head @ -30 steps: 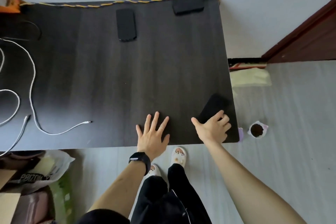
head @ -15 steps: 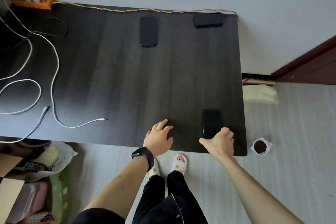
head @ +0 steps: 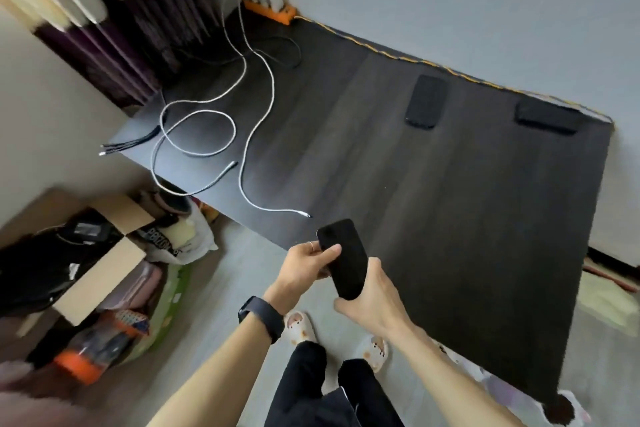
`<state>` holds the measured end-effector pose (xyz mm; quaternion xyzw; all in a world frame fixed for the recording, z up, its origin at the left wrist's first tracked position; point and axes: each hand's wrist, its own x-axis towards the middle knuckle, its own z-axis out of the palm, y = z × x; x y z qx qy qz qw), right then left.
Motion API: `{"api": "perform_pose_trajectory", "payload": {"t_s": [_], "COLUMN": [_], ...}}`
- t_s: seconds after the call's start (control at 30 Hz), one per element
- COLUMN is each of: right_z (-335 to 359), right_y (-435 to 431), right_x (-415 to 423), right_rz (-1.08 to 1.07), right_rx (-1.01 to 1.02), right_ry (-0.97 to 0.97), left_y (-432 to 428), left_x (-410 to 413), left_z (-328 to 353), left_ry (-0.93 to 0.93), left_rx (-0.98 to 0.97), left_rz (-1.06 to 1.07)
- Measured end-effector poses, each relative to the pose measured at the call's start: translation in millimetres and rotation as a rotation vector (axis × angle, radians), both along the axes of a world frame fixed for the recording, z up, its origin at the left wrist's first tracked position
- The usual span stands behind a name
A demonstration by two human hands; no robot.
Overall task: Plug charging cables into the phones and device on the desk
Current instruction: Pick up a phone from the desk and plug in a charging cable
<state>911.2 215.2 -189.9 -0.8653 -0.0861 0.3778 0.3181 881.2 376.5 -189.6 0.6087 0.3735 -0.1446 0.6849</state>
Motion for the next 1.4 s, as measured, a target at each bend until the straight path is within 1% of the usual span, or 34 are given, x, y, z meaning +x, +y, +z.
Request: {"api": "perform_pose_trajectory", "payload": {"t_s": [0.07,0.17,0.27,0.37,0.53,0.73,0.9,1.0,1.23,1.4], "right_z": [12,24,31,32,31,23,11,0,-30,-57], "right_y": [40,95,149,205,293,379,455,511,646,702], "right_x": [3,7,6,1,-9,1,15,30,61,64], "right_rz": [0.118,0.290,0.367,0.386,0.378,0.346,0.379,0.410,0.597,0.817], "right_rx": [0.078,0.148,0.189,0.185,0.145,0.092,0.064,0.059,0.026,-0.026], "right_ry": [-0.018,0.003,-0.011,-0.031,-0.024,-0.034,-0.016,-0.039,-0.201,-0.353], "left_y": [41,104,169,237,344,454,514,543,618,655], "left_x": [-18,-47,-76,-102,-133,-139,-137,-134,-117,-109], "left_z": [16,38,46,43,52,50,34,24,10,-4], "left_ry": [-0.028,-0.067,-0.104,-0.146,-0.173,-0.178,-0.175,-0.161,-0.138,-0.130], "left_rx": [-0.012,0.025,0.022,-0.010,0.010,0.030,-0.016,-0.018,-0.070,-0.123], "left_rz": [0.137,0.277,0.408,0.533,0.657,0.787,0.915,0.965,1.101,1.198]}}
